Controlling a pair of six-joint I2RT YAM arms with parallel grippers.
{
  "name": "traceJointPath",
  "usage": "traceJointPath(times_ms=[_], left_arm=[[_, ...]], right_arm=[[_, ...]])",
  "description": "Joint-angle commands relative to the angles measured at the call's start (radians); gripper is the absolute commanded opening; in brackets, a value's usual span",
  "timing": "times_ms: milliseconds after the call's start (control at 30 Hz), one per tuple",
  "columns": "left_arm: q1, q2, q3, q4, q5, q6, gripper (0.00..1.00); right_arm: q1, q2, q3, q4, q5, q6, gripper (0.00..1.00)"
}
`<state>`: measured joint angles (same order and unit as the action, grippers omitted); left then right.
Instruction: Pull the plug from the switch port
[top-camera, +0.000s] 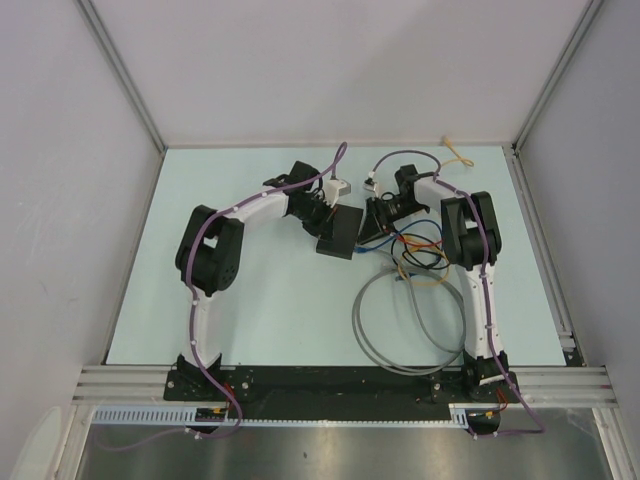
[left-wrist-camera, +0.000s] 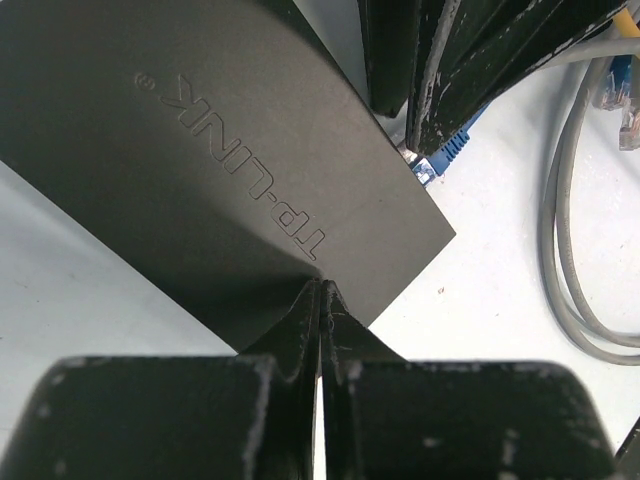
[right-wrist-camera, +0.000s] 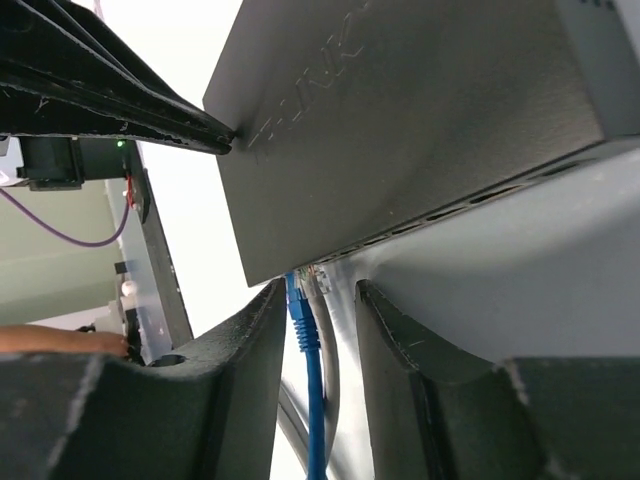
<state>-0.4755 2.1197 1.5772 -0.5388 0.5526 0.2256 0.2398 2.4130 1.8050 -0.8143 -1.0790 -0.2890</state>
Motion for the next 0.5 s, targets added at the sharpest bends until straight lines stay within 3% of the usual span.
traceJointPath(times_ms=[0, 467], left_arm=[[-0.005, 0.037, -0.054, -0.044, -0.126, 0.015, 0.00], [-0.005, 0.037, -0.052, -0.044, -0.129, 0.017, 0.00]], right_arm=[[0.013, 0.040, 0.013, -0.017, 0.047, -0.041, 0.38], [0.023, 0.060, 0.033, -0.039, 0.040, -0.059, 0.32]])
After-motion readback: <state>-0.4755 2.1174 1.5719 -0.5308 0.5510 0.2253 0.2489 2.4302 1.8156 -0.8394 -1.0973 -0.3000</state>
